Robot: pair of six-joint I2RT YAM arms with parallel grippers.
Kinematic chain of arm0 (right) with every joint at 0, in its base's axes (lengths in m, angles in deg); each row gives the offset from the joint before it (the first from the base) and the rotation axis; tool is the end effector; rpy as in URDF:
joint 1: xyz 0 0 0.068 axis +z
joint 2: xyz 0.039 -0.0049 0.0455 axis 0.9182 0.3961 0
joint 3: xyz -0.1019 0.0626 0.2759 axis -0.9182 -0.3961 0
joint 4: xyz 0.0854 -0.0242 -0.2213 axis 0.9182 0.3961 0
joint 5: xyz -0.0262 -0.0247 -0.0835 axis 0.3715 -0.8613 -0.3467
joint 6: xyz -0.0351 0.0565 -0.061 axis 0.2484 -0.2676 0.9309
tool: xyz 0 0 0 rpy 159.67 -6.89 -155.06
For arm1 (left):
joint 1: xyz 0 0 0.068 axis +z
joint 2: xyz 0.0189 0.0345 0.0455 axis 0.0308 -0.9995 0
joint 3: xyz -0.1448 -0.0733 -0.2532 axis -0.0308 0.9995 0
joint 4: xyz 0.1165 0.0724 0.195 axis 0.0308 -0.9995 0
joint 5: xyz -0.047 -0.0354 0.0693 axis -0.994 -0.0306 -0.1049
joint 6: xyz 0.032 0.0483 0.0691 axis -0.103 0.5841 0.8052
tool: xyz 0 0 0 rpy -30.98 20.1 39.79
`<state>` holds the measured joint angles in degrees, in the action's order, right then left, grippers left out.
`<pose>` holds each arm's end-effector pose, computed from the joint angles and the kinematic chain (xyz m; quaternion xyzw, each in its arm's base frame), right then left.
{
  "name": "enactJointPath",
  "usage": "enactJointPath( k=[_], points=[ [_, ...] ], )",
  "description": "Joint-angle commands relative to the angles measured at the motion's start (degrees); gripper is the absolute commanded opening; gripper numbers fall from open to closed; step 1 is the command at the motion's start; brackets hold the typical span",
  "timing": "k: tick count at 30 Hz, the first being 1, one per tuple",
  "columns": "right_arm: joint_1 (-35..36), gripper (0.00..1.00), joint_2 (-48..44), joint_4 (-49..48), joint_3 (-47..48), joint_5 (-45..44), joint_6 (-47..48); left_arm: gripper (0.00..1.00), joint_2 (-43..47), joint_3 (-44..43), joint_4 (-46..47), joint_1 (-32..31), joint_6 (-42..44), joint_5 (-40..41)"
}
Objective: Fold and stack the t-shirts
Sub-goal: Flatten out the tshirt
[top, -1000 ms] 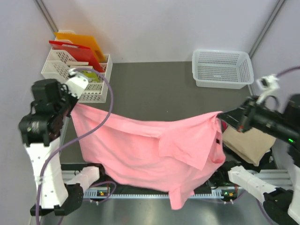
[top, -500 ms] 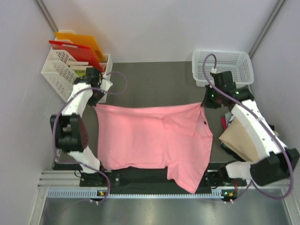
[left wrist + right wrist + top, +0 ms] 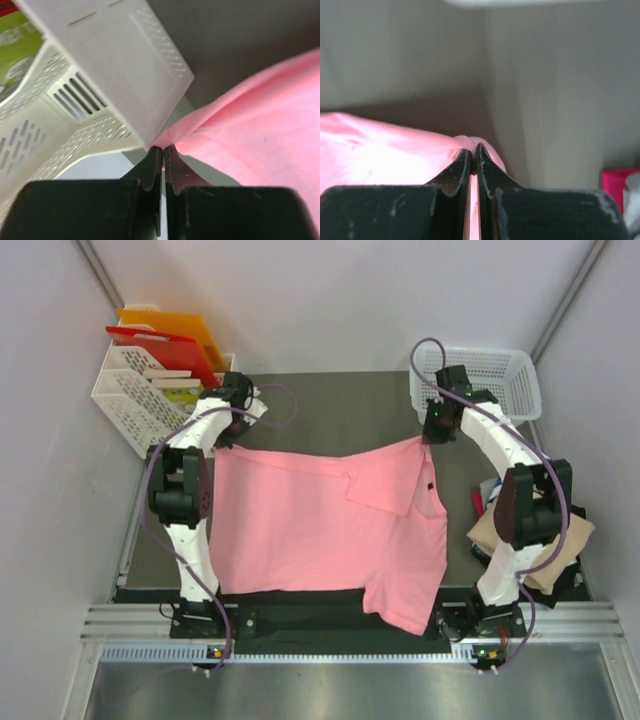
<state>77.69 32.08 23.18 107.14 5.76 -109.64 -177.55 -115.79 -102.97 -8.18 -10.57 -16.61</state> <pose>0.3859 0.0735 0.2646 0.0827 0.9586 0.0639 0.2648 0.4386 -0.0225 0.2207 0.3138 0.9171 0.2049 0.1357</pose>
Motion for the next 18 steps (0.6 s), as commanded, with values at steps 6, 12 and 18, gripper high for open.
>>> enactJointPath(
  k=[6,12,18],
  points=[
    [-3.64,0.39,11.86,-0.89,15.85,3.02,1.55,0.0,-3.86,-1.35,5.39,-0.53,-0.05,0.53],
    [-3.56,0.76,11.61,2.1,16.23,-2.5,1.64,0.0,-3.95,-1.44,5.57,-0.62,-0.4,0.36],
    [-2.16,0.61,1.25,2.1,6.15,0.27,0.41,0.0,-3.25,-0.03,6.44,-1.23,0.13,1.06]
  ],
)
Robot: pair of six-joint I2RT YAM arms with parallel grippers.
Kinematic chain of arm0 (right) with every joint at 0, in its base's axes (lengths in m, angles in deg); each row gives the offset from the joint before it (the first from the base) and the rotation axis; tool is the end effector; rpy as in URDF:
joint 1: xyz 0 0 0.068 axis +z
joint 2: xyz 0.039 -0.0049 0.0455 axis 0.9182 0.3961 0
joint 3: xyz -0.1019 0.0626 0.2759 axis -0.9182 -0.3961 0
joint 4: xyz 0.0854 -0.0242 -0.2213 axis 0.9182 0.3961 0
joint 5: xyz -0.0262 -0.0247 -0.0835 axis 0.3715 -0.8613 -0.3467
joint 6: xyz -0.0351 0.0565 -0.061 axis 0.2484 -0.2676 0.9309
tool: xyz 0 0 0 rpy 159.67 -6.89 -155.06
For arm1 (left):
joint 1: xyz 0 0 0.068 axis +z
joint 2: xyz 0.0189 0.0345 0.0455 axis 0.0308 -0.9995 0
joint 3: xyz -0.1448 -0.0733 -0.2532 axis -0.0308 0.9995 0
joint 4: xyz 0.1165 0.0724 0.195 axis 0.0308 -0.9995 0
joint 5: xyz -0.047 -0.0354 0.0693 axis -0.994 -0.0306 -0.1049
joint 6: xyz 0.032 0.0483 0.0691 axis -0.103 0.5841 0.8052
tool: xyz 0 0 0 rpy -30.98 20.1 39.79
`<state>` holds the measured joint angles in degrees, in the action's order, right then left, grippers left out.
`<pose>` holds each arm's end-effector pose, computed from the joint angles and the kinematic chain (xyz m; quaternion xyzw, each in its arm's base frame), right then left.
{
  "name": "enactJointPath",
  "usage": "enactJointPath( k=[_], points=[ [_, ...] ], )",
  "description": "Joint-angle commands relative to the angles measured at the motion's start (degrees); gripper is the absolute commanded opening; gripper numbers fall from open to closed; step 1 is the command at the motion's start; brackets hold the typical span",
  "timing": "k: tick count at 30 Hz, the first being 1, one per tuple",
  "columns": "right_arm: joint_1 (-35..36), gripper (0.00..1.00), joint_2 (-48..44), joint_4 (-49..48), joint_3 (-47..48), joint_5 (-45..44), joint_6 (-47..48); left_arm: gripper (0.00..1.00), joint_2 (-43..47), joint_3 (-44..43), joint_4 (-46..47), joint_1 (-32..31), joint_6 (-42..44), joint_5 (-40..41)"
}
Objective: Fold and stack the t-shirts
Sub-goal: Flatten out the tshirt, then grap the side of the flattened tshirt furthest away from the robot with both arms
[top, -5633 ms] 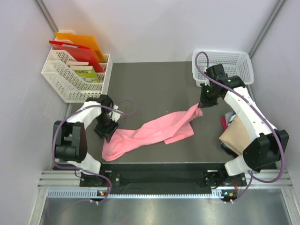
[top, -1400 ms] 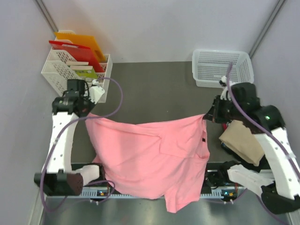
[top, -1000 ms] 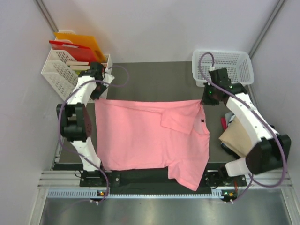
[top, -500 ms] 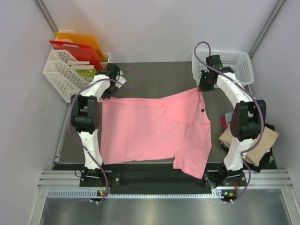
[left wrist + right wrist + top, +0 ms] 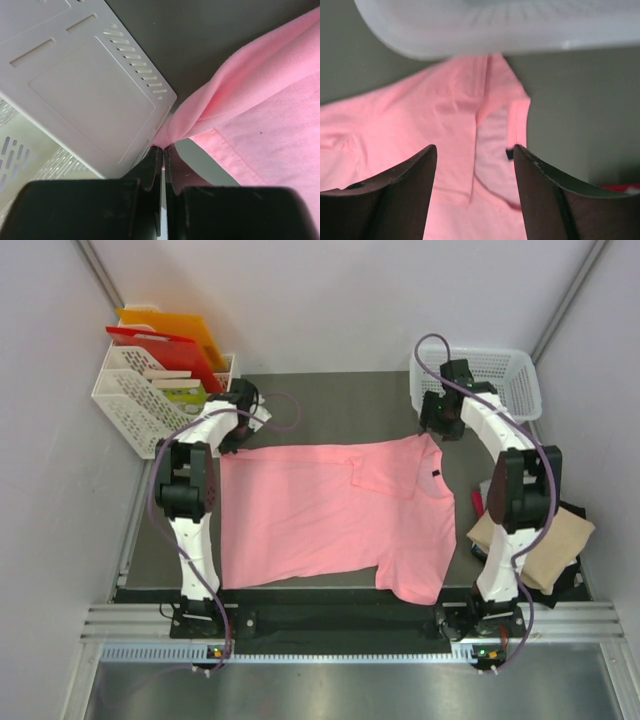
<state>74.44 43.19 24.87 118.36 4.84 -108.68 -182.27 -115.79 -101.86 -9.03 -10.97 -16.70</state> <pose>0.4393 0.0570 0.2452 0.1041 0.9601 0.0434 0.2558 0.4483 -0.0304 0.1868 0.3243 0.9190 0.1963 0.1082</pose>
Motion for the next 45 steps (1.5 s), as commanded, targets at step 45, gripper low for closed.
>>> enactJointPath(
  k=[45],
  points=[
    [9.28,0.42,-6.0,2.09,-20.21,5.16,-0.2,0.0,-0.2,-1.7,8.41,-0.91,4.92,5.1]
  ],
)
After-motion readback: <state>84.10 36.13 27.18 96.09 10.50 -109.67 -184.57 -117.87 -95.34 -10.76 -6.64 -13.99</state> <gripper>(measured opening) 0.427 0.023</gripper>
